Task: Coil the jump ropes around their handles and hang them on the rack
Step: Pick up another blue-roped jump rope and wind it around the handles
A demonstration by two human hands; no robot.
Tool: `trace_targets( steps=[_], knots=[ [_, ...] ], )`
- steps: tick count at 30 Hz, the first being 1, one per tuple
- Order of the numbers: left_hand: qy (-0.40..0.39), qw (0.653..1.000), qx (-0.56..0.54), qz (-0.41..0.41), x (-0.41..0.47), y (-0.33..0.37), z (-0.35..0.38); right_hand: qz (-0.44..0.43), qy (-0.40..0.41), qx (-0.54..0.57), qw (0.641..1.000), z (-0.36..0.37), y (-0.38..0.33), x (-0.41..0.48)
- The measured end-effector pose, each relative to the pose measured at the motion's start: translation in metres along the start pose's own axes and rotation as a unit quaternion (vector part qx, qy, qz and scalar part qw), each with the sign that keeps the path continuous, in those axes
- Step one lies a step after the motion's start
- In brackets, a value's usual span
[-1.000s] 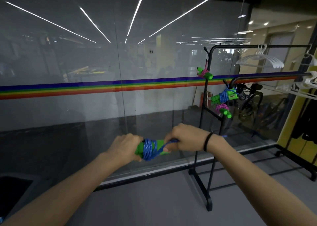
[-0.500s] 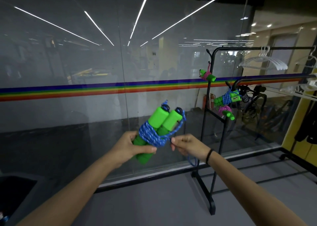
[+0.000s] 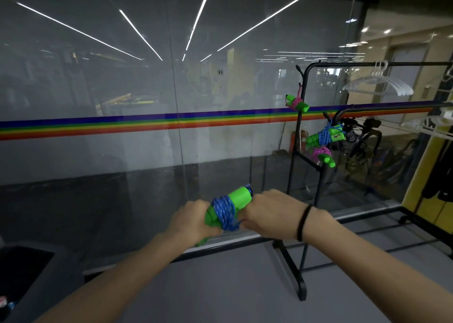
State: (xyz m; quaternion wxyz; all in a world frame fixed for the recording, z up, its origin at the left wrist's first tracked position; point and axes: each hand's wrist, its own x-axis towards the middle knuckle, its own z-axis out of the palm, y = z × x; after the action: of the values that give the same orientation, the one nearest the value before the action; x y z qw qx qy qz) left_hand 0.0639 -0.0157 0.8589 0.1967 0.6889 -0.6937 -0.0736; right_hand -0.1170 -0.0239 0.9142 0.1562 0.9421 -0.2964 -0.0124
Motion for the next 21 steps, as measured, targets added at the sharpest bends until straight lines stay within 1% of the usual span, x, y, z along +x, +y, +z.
trace_targets(
  steps=[2,4,5,6,7,9,11,13,15,16,17,18,19,20,21],
  knots=[
    [-0.042,0.993,0.101,0.034,-0.004,0.010,-0.001,-0.027,-0.001,0.018,0.999,-0.007,0.009,0.005],
    [-0.115,0.979,0.149,0.081,-0.007,0.017,-0.005,-0.048,-0.003,0.081,0.996,-0.012,0.021,0.011],
    [-0.159,0.972,0.139,0.107,-0.008,0.019,-0.009,-0.051,-0.009,0.129,0.990,-0.012,0.029,0.013],
    [-0.204,0.965,0.106,0.130,-0.008,0.018,-0.013,-0.049,-0.023,0.195,0.979,-0.011,0.034,0.015],
    [-0.247,0.957,0.053,0.145,-0.008,0.016,-0.016,-0.048,-0.035,0.275,0.960,-0.008,0.039,0.017],
    [-0.312,0.933,-0.087,0.155,-0.010,0.011,-0.022,-0.034,-0.041,0.450,0.891,-0.001,0.046,0.020],
    [-0.323,0.909,-0.209,0.158,-0.012,0.008,-0.023,-0.006,-0.035,0.571,0.820,0.008,0.051,0.019],
    [-0.304,0.889,-0.304,0.154,-0.013,0.007,-0.020,-0.007,-0.026,0.648,0.761,0.017,0.051,0.018],
    [-0.279,0.868,-0.388,0.133,-0.012,0.008,-0.012,-0.019,-0.052,0.713,0.699,0.030,0.049,0.020],
    [-0.263,0.859,-0.423,0.117,-0.011,0.009,-0.007,-0.007,-0.061,0.750,0.659,0.034,0.045,0.023],
    [-0.241,0.852,-0.455,0.094,-0.011,0.009,-0.002,-0.020,-0.042,0.782,0.622,0.033,0.040,0.026],
    [-0.218,0.848,-0.479,0.067,-0.009,0.009,0.004,-0.019,-0.039,0.819,0.572,0.033,0.036,0.030],
    [-0.197,0.847,-0.491,0.047,-0.008,0.009,0.008,0.055,-0.015,0.813,0.580,0.032,0.035,0.031],
    [-0.180,0.853,-0.488,0.035,-0.005,0.010,0.011,0.137,0.008,0.728,0.672,0.037,0.034,0.036],
    [-0.160,0.866,-0.474,0.030,-0.003,0.011,0.013,0.228,0.047,0.653,0.721,0.040,0.035,0.039]
  ],
)
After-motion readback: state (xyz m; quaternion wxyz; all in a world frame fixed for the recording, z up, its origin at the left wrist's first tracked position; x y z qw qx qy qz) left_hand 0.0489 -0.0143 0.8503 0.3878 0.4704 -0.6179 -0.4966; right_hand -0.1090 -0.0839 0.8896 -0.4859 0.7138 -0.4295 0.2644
